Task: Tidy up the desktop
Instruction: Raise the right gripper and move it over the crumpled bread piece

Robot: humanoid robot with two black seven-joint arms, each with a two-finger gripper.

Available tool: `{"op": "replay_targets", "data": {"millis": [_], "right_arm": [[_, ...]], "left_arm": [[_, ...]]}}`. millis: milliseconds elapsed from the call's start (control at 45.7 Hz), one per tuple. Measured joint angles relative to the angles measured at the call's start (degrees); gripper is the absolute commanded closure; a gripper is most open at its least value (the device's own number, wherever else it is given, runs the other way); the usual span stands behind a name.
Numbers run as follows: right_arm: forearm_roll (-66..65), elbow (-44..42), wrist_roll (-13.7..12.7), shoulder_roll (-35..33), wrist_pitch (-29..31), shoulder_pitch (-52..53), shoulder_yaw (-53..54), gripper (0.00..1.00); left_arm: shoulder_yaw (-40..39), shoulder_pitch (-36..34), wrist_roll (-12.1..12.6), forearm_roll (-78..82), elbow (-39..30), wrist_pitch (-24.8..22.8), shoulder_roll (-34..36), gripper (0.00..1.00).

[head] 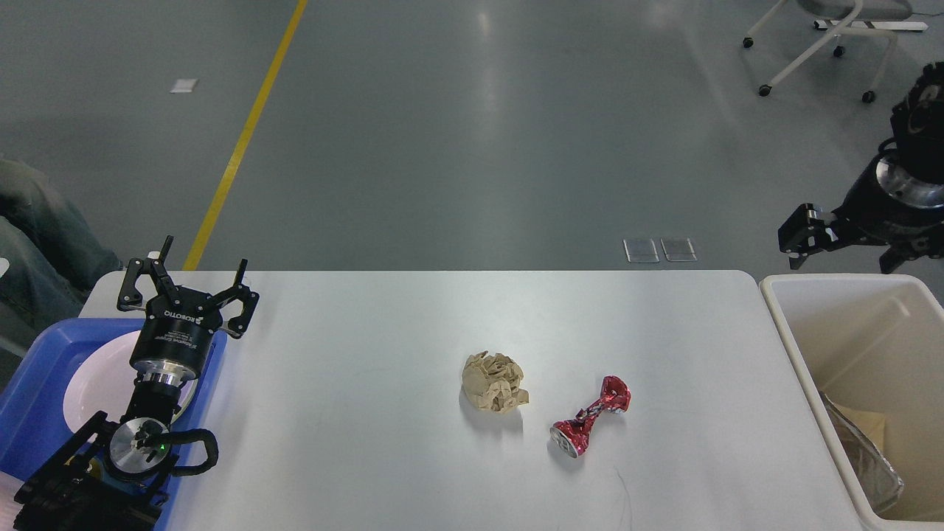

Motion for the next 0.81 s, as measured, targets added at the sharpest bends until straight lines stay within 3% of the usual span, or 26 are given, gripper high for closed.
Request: {"op": "replay_targets", "data": {"millis": [153, 437, 809], "right_arm": [[8.74, 7.27, -0.15, 2.9, 4.34, 10.18, -1.45, 0.0], [16.49, 24.6, -0.25, 5.07, 3.26, 25.33, -2.82, 0.0], [18.1, 25.91, 0.21, 6.15, 3.52, 27.42, -3.05, 0.0]], "left_arm": [[0.03, 0.0, 0.0, 0.0, 0.0, 0.0, 0.0, 0.04], [0.07, 0.0, -0.1, 0.0, 0.0, 0.0, 0.0, 0.04], [0.07, 0.04, -0.01, 0.0, 0.0, 0.0, 0.0, 0.04]]}}
